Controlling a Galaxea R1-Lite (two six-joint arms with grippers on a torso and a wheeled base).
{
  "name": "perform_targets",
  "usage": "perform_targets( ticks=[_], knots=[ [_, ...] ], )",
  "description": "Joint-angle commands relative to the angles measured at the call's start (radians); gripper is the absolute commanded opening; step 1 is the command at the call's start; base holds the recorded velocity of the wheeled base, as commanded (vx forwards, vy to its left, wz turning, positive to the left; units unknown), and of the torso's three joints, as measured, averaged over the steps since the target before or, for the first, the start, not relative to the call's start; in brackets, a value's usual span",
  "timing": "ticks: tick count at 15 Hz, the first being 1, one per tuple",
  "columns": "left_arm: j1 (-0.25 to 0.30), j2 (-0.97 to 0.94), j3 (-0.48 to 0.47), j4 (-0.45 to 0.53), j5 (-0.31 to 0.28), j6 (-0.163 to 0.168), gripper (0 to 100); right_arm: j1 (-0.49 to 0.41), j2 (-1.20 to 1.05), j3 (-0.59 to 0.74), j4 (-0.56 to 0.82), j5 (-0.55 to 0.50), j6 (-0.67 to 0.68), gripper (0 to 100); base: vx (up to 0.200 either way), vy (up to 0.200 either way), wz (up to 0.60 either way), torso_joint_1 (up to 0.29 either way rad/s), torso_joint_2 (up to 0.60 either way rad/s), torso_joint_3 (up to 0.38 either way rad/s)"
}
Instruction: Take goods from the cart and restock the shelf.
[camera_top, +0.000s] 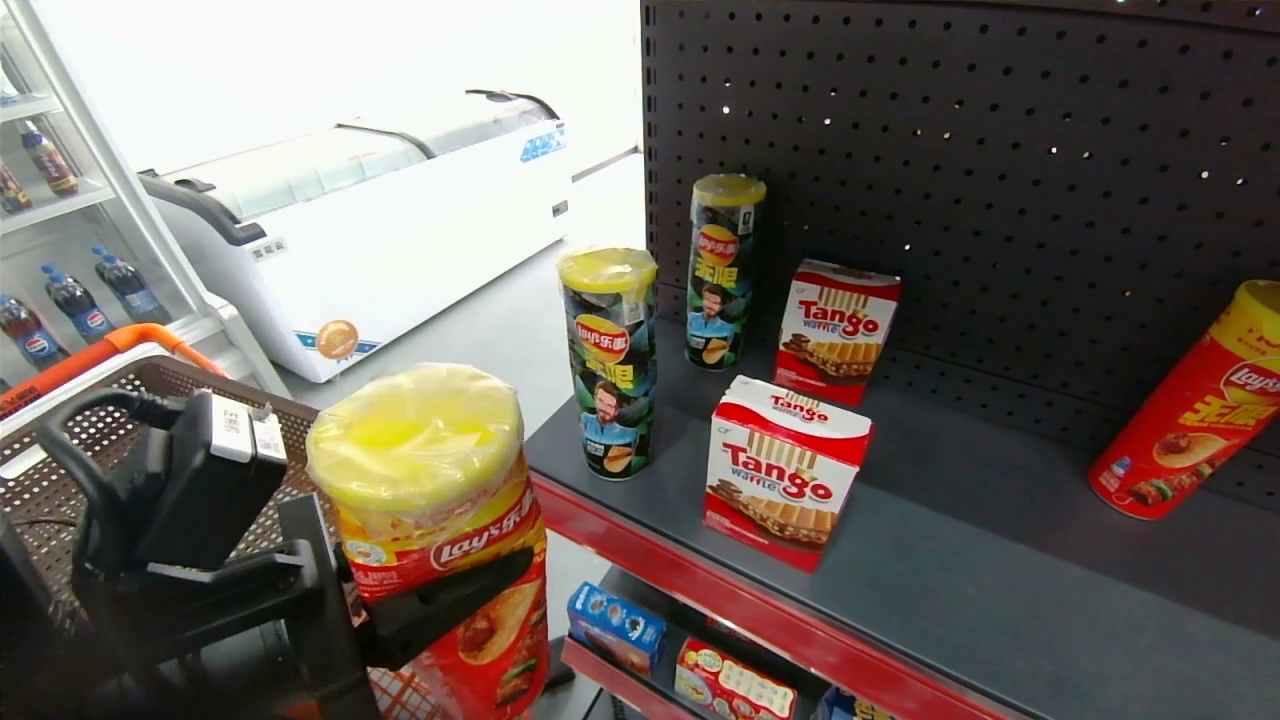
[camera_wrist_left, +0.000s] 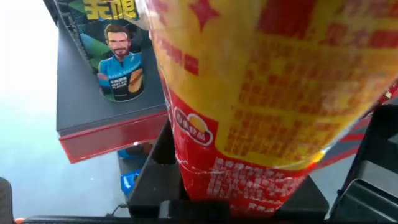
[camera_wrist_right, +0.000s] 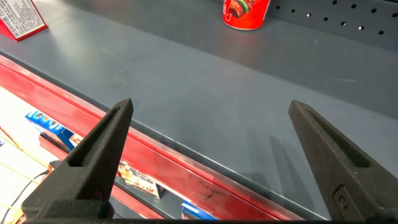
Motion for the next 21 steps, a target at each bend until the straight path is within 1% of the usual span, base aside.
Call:
perform_targets(
  ticks=[1, 4, 6, 7, 8, 9, 13, 20, 21],
  knots=[
    [0.001, -0.015, 0.015, 0.000, -0.014, 0.002, 0, 0.000, 0.001, 0.000, 0.000, -0.001, 0.000, 100, 0.000, 0.000, 0.00, 0.000, 0.00, 0.000],
    [-0.001, -0.029, 0.015, 0.000, -0.066, 0.002, 0, 0.000, 0.001, 0.000, 0.000, 0.000, 0.000, 100, 0.000, 0.000, 0.00, 0.000, 0.00, 0.000],
    [0.001, -0.044, 0.016, 0.001, -0.090, 0.002, 0, 0.000, 0.001, 0.000, 0.000, -0.001, 0.000, 100, 0.000, 0.000, 0.00, 0.000, 0.00, 0.000],
    [0.001, -0.055, 0.016, 0.016, -0.124, 0.002, 0, 0.000, 0.001, 0.000, 0.000, 0.000, 0.000, 100, 0.000, 0.000, 0.00, 0.000, 0.00, 0.000],
    [0.001, -0.069, 0.015, 0.043, -0.141, 0.002, 0, 0.000, 0.001, 0.000, 0.000, 0.000, 0.000, 100, 0.000, 0.000, 0.00, 0.000, 0.00, 0.000],
    [0.001, -0.081, 0.015, 0.069, -0.153, 0.004, 0, 0.000, 0.001, 0.000, 0.000, -0.001, 0.000, 100, 0.000, 0.000, -0.60, 0.012, 0.00, 0.002],
    [0.001, -0.102, 0.015, 0.087, -0.169, 0.004, 0, 0.000, 0.001, 0.000, 0.000, 0.000, 0.000, 100, 0.000, 0.000, -0.60, 0.000, 0.00, 0.005],
    [0.002, -0.102, 0.012, 0.086, -0.167, 0.004, 0, 0.000, 0.001, 0.000, 0.000, 0.000, 0.000, 100, 0.000, 0.000, -0.60, 0.007, 0.00, 0.002],
    [0.004, -0.102, 0.012, 0.086, -0.167, 0.004, 0, 0.000, 0.001, 0.000, 0.000, 0.000, 0.001, 100, 0.000, 0.000, 0.00, 0.000, 0.00, 0.000]
  ],
)
